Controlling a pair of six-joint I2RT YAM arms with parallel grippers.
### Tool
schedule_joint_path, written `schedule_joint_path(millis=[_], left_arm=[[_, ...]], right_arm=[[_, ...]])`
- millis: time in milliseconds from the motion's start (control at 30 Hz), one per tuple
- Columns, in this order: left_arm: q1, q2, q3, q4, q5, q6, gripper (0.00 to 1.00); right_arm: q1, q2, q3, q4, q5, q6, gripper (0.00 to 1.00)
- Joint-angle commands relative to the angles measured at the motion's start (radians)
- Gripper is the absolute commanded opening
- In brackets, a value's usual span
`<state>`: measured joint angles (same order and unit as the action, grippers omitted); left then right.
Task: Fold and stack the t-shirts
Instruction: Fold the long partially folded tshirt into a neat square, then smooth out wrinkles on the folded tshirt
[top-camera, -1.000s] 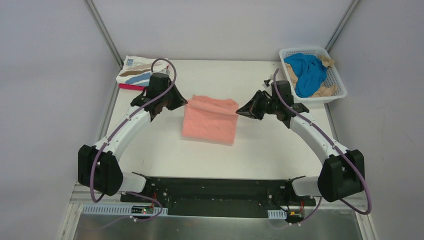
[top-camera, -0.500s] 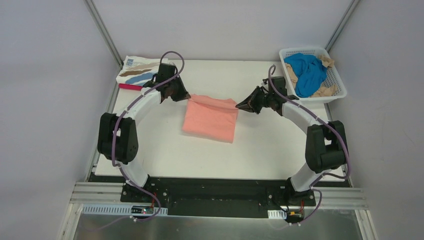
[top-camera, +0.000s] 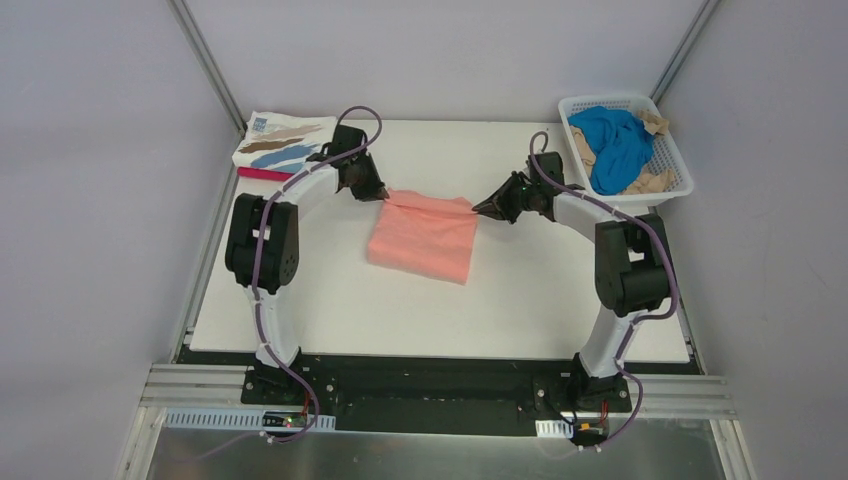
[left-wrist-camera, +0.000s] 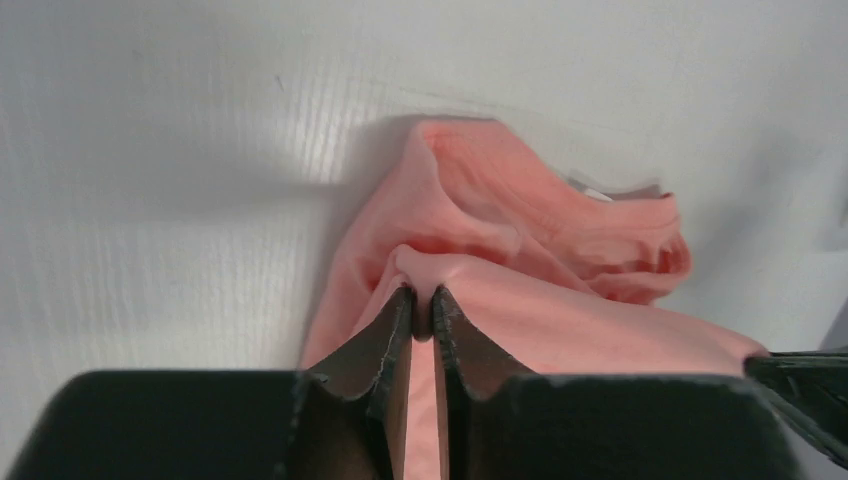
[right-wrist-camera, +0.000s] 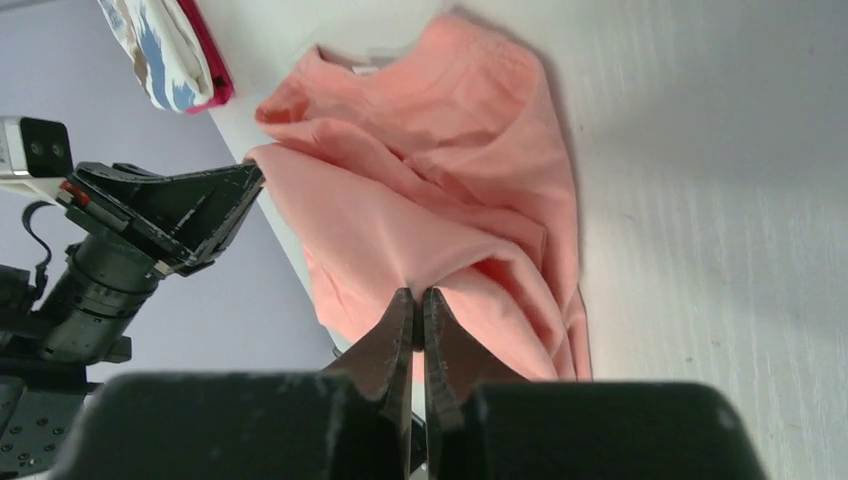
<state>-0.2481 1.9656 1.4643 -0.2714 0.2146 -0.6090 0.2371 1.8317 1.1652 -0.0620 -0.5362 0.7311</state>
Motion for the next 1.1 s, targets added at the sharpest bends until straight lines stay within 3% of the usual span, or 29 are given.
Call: schedule_joint_path(millis=[0, 67, 200, 233, 333, 667, 833, 1067], left_arm=[[0.024, 0.043, 0.081, -0.018, 0.008, 0.026, 0.22], [0.024, 0.046, 0.101, -0.026, 0.022, 0.030, 0.38], [0.024, 0.001, 0.116, -0.039, 0.019, 0.041, 0.84], [0.023, -0.026, 0.110, -0.041, 0.012, 0.041, 0.93], [0.023, -0.097, 0.076, -0.040, 0.012, 0.037, 0.99], [-0.091, -0.266, -0.147, -0.025, 0.153, 0.023, 0.99], [-0.153, -0.320, -0.323, 0.090, 0.176, -0.006, 0.99], [-0.154, -0.257, -0.416, 0.103, 0.188, -0.007, 0.99]], right_arm=[[-0.016, 0.029, 0.080, 0.009, 0.076, 0.004, 0.10], [-0.016, 0.033, 0.105, -0.008, 0.079, -0.009, 0.24], [-0.013, -0.012, 0.121, -0.047, 0.132, -0.043, 0.71], [-0.013, -0.029, 0.120, -0.061, 0.147, -0.057, 0.78], [-0.003, -0.099, 0.083, -0.077, 0.174, -0.080, 0.98], [0.094, -0.164, 0.022, 0.026, 0.073, -0.060, 0.99], [0.111, -0.062, 0.087, 0.085, 0.022, -0.043, 1.00], [0.111, 0.169, 0.271, 0.018, 0.014, -0.064, 0.99]])
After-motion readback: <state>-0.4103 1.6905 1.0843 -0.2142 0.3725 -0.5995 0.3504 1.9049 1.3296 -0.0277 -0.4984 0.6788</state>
